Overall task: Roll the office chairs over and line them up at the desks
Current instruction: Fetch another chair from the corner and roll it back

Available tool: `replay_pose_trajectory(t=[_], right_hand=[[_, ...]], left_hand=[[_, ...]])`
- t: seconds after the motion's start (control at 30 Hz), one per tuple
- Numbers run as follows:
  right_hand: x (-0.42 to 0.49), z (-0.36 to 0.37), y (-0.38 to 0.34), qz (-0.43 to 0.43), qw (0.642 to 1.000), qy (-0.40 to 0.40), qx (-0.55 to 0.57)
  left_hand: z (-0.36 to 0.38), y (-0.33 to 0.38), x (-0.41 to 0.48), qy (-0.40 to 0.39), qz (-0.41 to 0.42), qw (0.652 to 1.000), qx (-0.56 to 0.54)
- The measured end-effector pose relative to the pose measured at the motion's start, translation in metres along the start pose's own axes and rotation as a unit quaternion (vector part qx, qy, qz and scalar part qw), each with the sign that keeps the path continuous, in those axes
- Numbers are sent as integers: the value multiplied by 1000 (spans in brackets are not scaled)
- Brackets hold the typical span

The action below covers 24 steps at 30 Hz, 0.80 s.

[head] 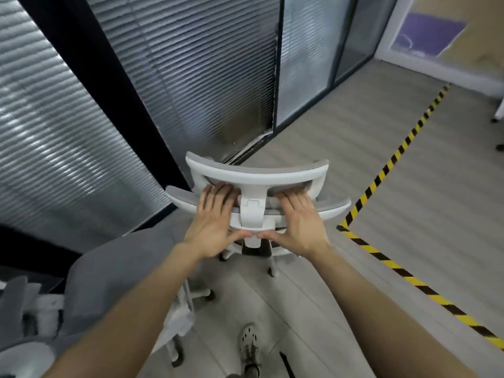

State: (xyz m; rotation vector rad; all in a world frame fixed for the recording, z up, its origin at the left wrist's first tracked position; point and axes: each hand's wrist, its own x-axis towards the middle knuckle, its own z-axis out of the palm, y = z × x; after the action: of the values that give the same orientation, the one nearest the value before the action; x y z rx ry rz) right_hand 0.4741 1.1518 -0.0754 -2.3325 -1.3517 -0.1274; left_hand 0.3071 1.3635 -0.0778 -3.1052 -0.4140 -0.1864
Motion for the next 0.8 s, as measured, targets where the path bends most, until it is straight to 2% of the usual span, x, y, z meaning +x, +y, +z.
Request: replay_pose_trajectory(t=[0.27, 0.57, 0.8], right_hand=[[-113, -55, 67, 105, 994, 37, -21], [-293, -143, 179, 178, 977, 90, -79], [-430, -213, 272, 263, 949, 98, -143]], left_hand=[[8, 120, 28, 1, 117, 993, -8], [16, 342, 50, 19, 240, 969, -56], [11, 505, 76, 20, 372, 925, -69]])
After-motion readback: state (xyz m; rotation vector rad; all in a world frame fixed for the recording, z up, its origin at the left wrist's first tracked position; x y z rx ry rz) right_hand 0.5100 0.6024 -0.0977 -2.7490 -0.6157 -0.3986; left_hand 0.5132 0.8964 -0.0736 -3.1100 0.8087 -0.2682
